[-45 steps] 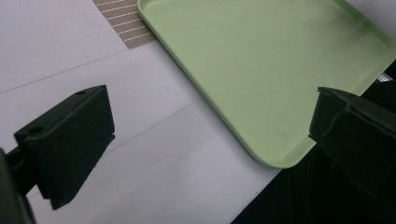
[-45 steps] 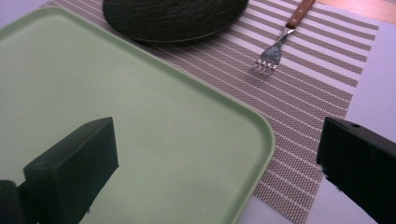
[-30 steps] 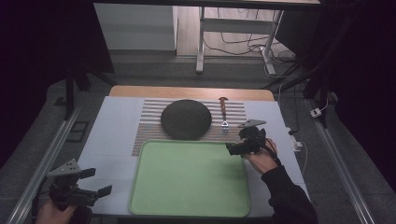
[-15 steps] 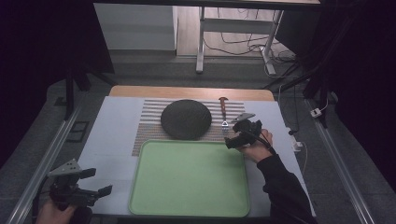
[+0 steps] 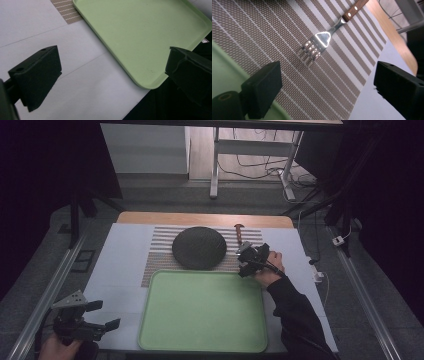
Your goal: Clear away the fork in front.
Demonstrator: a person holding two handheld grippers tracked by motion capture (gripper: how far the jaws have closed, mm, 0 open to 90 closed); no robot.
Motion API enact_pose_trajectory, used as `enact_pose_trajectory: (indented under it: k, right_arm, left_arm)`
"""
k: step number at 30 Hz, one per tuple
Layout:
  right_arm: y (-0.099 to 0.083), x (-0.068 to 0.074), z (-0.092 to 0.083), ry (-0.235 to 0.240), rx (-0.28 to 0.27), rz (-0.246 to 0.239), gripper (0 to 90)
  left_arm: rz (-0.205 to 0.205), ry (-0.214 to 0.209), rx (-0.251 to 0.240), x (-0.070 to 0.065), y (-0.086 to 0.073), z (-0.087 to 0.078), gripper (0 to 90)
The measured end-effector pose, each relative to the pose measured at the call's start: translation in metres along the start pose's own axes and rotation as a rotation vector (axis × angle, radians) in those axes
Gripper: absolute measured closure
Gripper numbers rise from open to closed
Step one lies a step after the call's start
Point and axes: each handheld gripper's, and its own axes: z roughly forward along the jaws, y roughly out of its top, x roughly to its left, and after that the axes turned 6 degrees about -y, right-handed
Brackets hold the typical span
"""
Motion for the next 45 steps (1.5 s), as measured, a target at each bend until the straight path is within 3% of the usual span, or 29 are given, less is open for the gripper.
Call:
enact_pose_trajectory:
  k: [2, 6, 7, 8, 10, 11, 12, 14, 16, 17, 19, 21, 22, 25, 26, 27, 29, 30, 31, 35, 38, 40, 41, 43, 44, 45]
  right_arm:
    - [0.005, 0.006, 0.006, -0.041, 0.007, -0.07, 15.4]
    - [0.01, 0.015, 0.011, -0.076, 0.019, -0.183, 27.6]
    - [0.01, 0.015, 0.011, -0.076, 0.019, -0.183, 27.6]
    - [0.012, 0.018, 0.013, -0.09, 0.021, -0.24, 37.5]
    - [0.012, 0.022, 0.015, -0.103, 0.018, -0.288, 47.1]
    - [0.012, 0.023, 0.015, -0.09, 0.02, -0.313, 54.3]
    - [0.012, 0.023, 0.015, -0.09, 0.02, -0.313, 54.3]
    - [0.012, 0.029, 0.017, -0.073, 0.011, -0.385, 69.4]
    - [0.012, 0.032, 0.017, -0.099, 0.016, -0.408, 72.7]
    - [0.012, 0.037, 0.019, -0.117, 0.019, -0.446, 81.6]
    - [0.01, 0.04, 0.022, -0.129, 0.011, -0.486, 84.2]
    - [0.01, 0.042, 0.022, -0.174, -0.002, -0.533, 89.0]
    - [0.011, 0.042, 0.021, -0.165, 0.005, -0.539, 89.4]
    - [0.009, 0.044, 0.021, -0.234, 0.005, -0.563, 90.0]
    - [0.009, 0.044, 0.021, -0.234, -0.005, -0.556, 90.0]
    - [0.009, 0.042, 0.019, -0.203, -0.001, -0.55, 90.0]
    - [0.01, 0.039, 0.016, -0.2, -0.004, -0.539, 90.0]
    - [0.01, 0.038, 0.014, -0.233, -0.017, -0.531, 90.0]
    - [0.01, 0.036, 0.012, -0.201, -0.014, -0.505, 90.0]
    - [0.01, 0.03, 0.004, -0.199, -0.055, -0.475, 90.0]
    - [0.009, 0.024, -0.004, -0.152, -0.072, -0.44, 90.0]
    - [0.007, 0.018, -0.014, -0.125, -0.093, -0.379, 90.0]
    - [0.007, 0.018, -0.014, -0.125, -0.093, -0.379, 90.0]
    - [0.005, 0.014, -0.023, -0.133, -0.104, -0.332, 90.0]
    - [0.003, 0.01, -0.031, -0.105, -0.125, -0.29, 90.0]
    - [0.003, 0.01, -0.031, -0.105, -0.125, -0.29, 90.0]
  left_arm:
    - [0.001, 0.0, 0.001, 0.0, 0.0, 0.0, 0.2]
    - [0.0, -0.001, 0.0, 0.0, 0.0, 0.0, 0.2]
    - [0.0, -0.001, 0.001, 0.0, 0.0, 0.0, 0.2]
    - [0.0, -0.001, 0.001, 0.0, 0.0, 0.0, 0.3]
    - [0.001, -0.001, 0.002, 0.0, 0.0, 0.0, 0.3]
    - [0.001, -0.001, 0.002, 0.0, 0.0, 0.0, 0.2]
    - [0.001, 0.0, 0.003, 0.0, 0.0, 0.0, 0.2]
    - [0.001, 0.0, 0.004, 0.0, 0.0, 0.0, 0.3]
    - [0.002, -0.001, 0.005, 0.0, 0.0, 0.0, 0.3]
    - [0.003, 0.0, 0.006, 0.0, 0.0, 0.0, 0.3]
    - [0.003, 0.0, 0.006, 0.0, 0.0, 0.0, 0.3]
    - [0.004, 0.001, 0.007, 0.0, 0.0, 0.0, 0.3]
    - [0.004, 0.001, 0.007, 0.0, 0.0, 0.0, 0.3]
    - [0.005, 0.001, 0.008, 0.0, 0.0, 0.0, 0.3]
    - [0.005, 0.002, 0.008, -0.001, 0.0, 0.0, 0.3]
    - [0.008, 0.002, 0.009, -0.001, 0.0, 0.0, 0.2]
    - [0.007, 0.0, 0.007, -0.001, 0.0, 0.0, 0.2]
    - [0.008, -0.001, 0.007, -0.001, 0.0, 0.0, 0.2]
    - [0.009, -0.002, 0.006, -0.001, 0.0, 0.0, 0.2]
    - [0.01, -0.003, -0.001, -0.001, 0.0, -0.001, 0.0]
    - [0.009, -0.005, -0.005, -0.001, -0.001, -0.001, 0.0]
    - [0.006, -0.012, -0.006, -0.001, -0.001, -0.001, 0.0]
    - [0.009, -0.012, -0.005, -0.001, 0.0, -0.001, 0.0]
    - [0.014, -0.011, -0.006, -0.002, 0.0, -0.001, 0.0]
    - [0.016, -0.013, -0.007, -0.002, 0.0, -0.001, 0.0]
    - [0.017, -0.01, -0.009, -0.003, 0.0, -0.001, 0.0]
